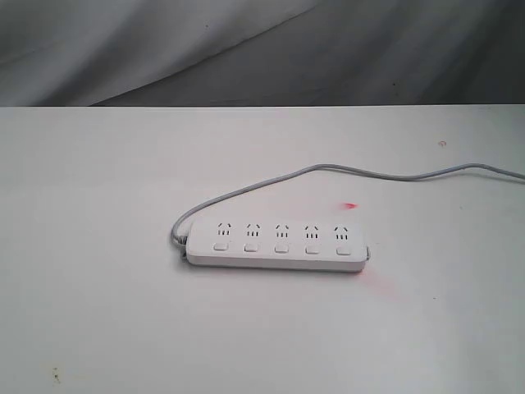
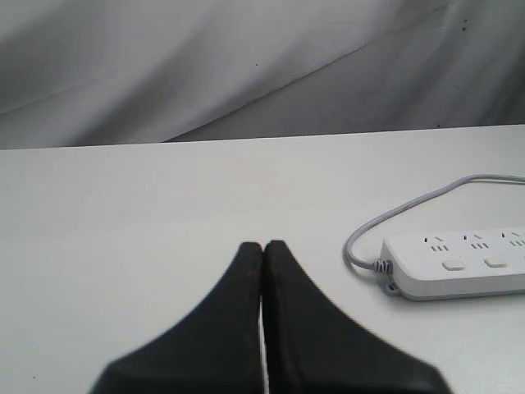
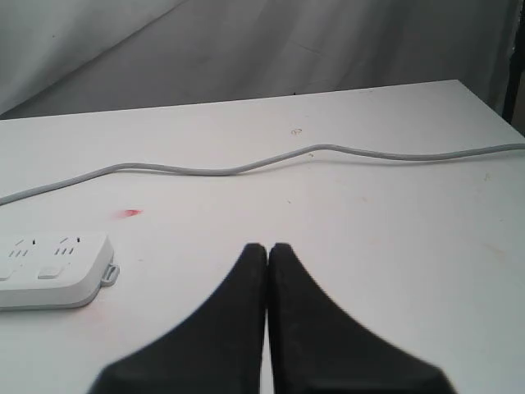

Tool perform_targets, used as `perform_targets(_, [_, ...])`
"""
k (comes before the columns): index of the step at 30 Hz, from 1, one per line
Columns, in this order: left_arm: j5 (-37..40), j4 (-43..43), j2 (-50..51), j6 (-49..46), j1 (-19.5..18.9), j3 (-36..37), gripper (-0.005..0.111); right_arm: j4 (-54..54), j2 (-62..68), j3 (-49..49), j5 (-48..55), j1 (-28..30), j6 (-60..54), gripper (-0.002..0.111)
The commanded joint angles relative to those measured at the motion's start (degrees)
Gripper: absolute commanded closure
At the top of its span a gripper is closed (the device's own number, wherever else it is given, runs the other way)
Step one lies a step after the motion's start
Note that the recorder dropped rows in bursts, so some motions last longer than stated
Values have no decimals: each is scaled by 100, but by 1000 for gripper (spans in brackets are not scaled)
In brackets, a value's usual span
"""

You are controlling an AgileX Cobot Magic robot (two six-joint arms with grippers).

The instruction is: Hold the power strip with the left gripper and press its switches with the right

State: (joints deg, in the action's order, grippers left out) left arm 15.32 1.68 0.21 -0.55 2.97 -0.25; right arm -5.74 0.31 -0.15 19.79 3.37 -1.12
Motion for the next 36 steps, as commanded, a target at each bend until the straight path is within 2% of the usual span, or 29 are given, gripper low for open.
perform_targets(1, [-6, 48, -21, 7, 33, 25, 106, 65, -31, 15, -14, -4, -14, 108])
perform_targets(31, [-17, 5, -21, -6, 33, 25, 106, 65, -31, 15, -14, -4, -14, 108])
perform_targets(36, [-471, -168, -21, 5, 33, 25, 106, 65, -31, 15, -14, -4, -14, 108])
